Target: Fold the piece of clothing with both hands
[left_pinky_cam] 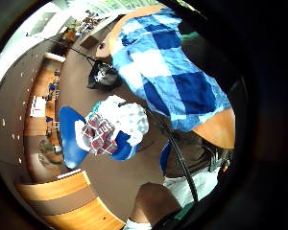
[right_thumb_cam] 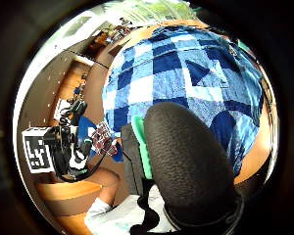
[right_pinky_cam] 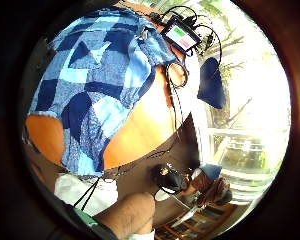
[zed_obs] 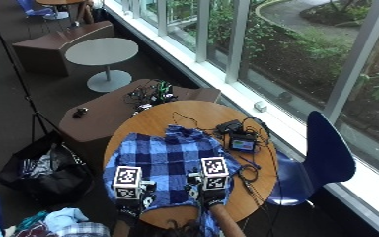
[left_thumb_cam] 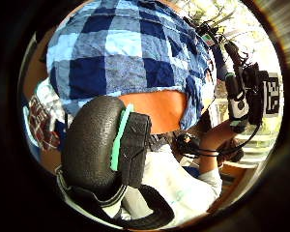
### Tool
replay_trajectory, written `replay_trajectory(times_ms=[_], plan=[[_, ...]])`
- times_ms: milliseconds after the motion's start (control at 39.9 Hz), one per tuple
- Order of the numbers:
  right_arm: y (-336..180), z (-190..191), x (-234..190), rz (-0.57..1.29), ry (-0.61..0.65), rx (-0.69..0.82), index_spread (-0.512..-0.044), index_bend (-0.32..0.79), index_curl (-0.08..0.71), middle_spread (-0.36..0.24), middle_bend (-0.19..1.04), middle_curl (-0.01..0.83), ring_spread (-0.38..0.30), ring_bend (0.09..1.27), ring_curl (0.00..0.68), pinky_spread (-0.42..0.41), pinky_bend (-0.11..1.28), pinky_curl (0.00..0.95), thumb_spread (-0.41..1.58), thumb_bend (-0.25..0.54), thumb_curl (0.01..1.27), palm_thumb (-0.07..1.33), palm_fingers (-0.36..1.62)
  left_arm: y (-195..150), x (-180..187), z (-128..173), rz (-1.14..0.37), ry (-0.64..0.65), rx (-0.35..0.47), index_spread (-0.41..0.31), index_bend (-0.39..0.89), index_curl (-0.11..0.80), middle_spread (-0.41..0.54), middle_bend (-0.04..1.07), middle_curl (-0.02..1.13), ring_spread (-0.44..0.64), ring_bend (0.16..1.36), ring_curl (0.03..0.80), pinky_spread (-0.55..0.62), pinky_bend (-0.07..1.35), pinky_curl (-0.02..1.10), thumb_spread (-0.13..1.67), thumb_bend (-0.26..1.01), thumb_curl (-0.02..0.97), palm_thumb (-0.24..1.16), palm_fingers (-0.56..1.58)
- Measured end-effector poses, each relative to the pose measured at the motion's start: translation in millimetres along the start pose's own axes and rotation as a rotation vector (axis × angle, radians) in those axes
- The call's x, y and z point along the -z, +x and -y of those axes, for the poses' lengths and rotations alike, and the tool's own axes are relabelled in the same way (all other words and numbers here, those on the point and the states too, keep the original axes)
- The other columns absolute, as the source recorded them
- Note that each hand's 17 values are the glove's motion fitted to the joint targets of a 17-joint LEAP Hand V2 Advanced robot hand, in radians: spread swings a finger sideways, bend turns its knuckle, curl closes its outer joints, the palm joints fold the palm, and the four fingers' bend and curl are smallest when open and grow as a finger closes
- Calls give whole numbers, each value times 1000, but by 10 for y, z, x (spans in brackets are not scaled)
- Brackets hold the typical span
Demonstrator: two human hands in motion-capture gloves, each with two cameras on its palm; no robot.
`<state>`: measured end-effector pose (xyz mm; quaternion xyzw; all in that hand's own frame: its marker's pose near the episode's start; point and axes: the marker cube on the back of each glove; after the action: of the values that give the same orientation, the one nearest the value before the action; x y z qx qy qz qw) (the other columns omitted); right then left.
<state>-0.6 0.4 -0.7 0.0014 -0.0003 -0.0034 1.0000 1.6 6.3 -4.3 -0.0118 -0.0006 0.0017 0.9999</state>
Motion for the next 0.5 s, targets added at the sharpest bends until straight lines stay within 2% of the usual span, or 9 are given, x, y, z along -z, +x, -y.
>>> replay_trajectory(times_ms=[25,100,201,351,501], plan=[[-1,-2,1,-1,-1,0,-194,215,59,-23,224,56,54,241,38,128,312,65,456,105,36,163,305,3,5,-10,0,-4,-1,-55,62,14,-14,245,68,47,466,95,91,432,82,440,48,23,84,547],[-2,-6,0,-10,-7,-2,-260,206,109,-31,217,89,76,244,71,175,324,112,679,115,58,182,285,16,36,-58,2,-25,-8,-75,70,34,-19,251,135,64,513,165,128,485,149,647,44,44,88,506],[-1,-2,-5,-17,-17,5,-316,189,154,-30,210,125,97,239,98,215,331,151,891,117,87,200,262,23,100,-101,6,-34,-8,-91,84,56,-23,256,189,79,548,212,160,523,195,835,34,72,89,467],[-16,-4,2,-11,-21,27,-358,178,197,-33,198,169,117,238,125,249,325,184,1087,106,123,209,245,8,170,-132,0,-33,-6,-104,91,84,-27,263,239,90,577,244,184,557,229,1005,13,110,89,432],[30,-64,-89,20,-98,74,-377,159,223,-34,192,201,127,243,148,264,331,213,1185,84,153,212,228,-46,74,-180,4,-48,-20,-110,99,108,-28,268,274,95,595,262,198,576,249,1091,-8,142,88,411]])
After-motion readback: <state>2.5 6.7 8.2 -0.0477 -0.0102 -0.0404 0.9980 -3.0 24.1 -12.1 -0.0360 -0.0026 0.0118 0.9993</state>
